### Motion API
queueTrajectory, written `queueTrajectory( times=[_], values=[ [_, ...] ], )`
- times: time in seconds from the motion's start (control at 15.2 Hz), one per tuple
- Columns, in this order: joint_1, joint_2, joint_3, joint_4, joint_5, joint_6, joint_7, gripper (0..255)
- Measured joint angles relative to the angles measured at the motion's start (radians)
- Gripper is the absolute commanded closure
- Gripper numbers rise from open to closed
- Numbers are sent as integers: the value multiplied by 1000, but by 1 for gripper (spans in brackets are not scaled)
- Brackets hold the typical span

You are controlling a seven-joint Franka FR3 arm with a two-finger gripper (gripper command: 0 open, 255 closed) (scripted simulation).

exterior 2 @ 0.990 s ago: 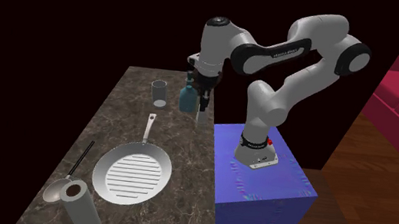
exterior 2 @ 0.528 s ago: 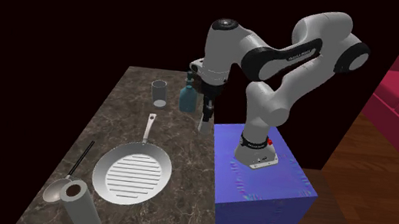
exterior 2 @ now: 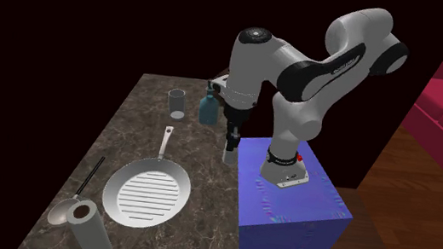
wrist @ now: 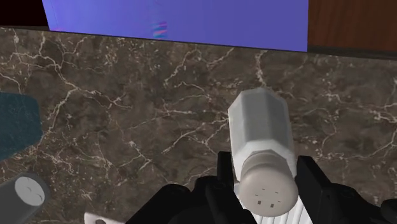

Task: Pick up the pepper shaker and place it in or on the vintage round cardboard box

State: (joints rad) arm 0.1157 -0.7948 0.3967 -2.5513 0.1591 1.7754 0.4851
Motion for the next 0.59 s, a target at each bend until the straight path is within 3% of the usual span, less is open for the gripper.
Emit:
queueTrajectory(
  times=[0.59],
  values=[
    [10,15,30,-106,24,120,10,255]
  ],
)
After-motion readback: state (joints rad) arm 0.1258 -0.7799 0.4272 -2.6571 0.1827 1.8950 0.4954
